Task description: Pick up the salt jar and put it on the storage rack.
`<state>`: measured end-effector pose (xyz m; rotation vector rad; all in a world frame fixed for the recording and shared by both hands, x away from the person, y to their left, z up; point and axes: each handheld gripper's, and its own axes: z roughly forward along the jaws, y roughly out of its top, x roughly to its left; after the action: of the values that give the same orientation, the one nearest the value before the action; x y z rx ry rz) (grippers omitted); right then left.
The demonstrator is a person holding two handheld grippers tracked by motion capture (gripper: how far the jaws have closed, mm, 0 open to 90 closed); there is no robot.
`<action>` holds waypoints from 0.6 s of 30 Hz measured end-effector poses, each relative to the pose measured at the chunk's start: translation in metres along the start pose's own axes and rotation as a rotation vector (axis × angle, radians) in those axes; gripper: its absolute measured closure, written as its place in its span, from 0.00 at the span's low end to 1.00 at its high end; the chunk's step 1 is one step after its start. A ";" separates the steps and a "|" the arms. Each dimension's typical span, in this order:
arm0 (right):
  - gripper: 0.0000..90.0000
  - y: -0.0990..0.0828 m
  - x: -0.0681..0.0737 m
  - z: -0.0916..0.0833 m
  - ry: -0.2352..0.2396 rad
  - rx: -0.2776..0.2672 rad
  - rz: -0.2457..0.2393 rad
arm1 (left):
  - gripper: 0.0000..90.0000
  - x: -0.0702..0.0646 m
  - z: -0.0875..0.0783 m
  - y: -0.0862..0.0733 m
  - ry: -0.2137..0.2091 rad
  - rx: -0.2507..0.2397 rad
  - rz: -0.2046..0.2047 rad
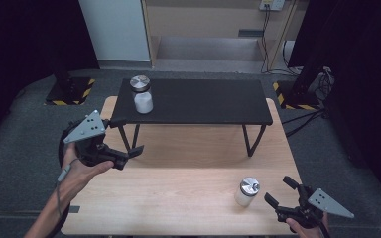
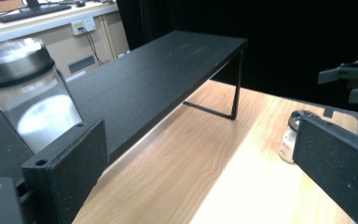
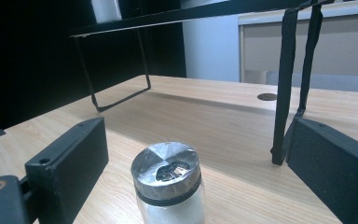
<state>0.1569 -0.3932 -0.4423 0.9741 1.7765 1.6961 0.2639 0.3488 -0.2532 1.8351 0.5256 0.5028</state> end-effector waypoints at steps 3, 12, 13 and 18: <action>0.06 0.000 0.000 0.000 0.000 -0.001 0.000 | 0.03 -0.001 0.007 -0.012 -0.001 -0.002 -0.011; 0.06 0.000 0.000 0.000 0.000 0.001 0.000 | 0.04 0.001 0.022 -0.045 -0.013 -0.019 -0.011; 0.06 0.000 0.000 0.000 0.000 0.002 0.000 | 0.04 0.002 0.024 -0.048 -0.014 -0.021 -0.013; 0.06 0.000 0.000 0.001 0.000 0.006 -0.002 | 0.04 0.002 0.034 -0.063 -0.009 -0.014 -0.035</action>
<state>0.1578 -0.3924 -0.4427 0.9745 1.7831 1.6911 0.2781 0.3424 -0.3229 1.8108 0.5458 0.4736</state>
